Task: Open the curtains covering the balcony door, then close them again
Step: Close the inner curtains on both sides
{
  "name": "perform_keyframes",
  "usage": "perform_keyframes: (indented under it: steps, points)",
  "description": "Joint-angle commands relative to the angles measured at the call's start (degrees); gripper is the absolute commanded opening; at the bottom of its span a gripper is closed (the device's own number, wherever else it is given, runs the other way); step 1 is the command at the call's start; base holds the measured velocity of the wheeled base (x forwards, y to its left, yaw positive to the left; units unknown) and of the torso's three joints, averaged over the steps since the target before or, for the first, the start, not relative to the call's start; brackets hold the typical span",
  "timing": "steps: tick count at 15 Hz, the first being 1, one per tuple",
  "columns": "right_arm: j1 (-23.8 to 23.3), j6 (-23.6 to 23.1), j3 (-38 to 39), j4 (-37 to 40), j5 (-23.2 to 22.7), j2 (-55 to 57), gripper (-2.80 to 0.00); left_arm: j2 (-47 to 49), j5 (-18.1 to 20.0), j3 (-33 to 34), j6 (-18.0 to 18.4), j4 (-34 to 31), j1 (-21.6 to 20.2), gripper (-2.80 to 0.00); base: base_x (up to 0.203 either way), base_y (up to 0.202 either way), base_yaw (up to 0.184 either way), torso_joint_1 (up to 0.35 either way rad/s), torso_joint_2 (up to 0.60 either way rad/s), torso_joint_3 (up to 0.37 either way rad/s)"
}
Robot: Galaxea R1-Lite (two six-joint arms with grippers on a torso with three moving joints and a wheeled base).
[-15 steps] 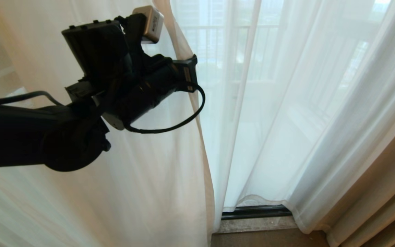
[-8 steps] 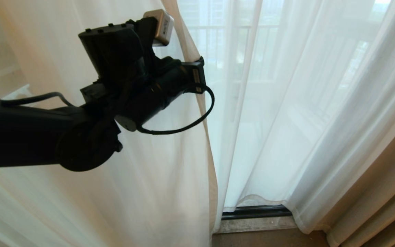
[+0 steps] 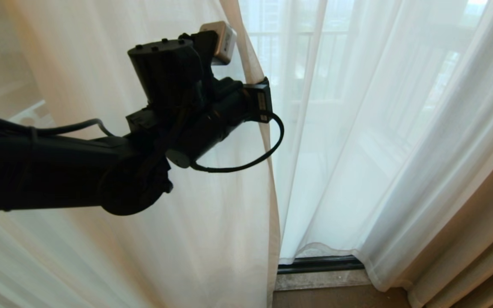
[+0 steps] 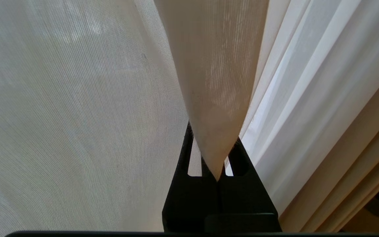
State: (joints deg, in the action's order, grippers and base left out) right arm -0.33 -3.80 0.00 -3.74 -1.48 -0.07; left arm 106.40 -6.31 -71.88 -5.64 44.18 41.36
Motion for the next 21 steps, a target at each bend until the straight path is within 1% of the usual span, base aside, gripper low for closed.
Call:
perform_keyframes:
  steps: [1, 4, 7, 11, 14, 17, 21]
  points:
    - [-0.02, -0.06, 0.00, -0.04, -0.02, 0.07, -2.80, 0.12, -0.67, 0.01, -0.07, 0.29, -0.45, -2.80, 0.000, 0.000, 0.000, 0.000, 0.00, 0.000]
    - [-0.02, -0.06, 0.00, -0.04, -0.02, 0.07, -2.80, -0.23, -4.16, 0.07, -0.24, 0.68, -1.99, -2.80, 0.000, 0.000, 0.000, 0.000, 0.00, 0.000]
    - [-0.02, -0.06, 0.00, -0.04, -0.02, 0.07, -2.80, -0.14, -6.40, 0.86, 0.00, 6.13, -4.75, -2.80, 0.000, 0.000, 0.000, 0.000, 0.00, 0.000]
    - [-0.02, -0.06, 0.00, -0.04, -0.02, 0.07, -2.80, -2.63, -8.03, 3.89, 0.25, 6.80, -8.79, -2.80, 0.000, 0.000, 0.000, 0.000, 0.00, 0.000]
    - [-0.02, -0.06, 0.00, -0.04, -0.02, 0.07, -2.80, -5.66, -8.05, 8.45, 0.57, 8.10, -12.30, -2.80, 0.000, 0.000, 0.000, 0.000, 0.00, 0.000]
    - [-0.02, -0.06, 0.00, -0.04, -0.02, 0.07, -2.80, -8.68, -8.10, 13.38, 1.90, 10.75, -16.23, -2.80, 0.000, 0.000, 0.000, 0.000, 0.00, 0.000]
    - [-0.02, -0.06, 0.00, -0.04, -0.02, 0.07, -2.80, -14.22, -8.10, 23.74, 2.38, 13.42, -21.99, -2.80, 0.000, 0.000, 0.000, 0.000, 0.00, 0.000]
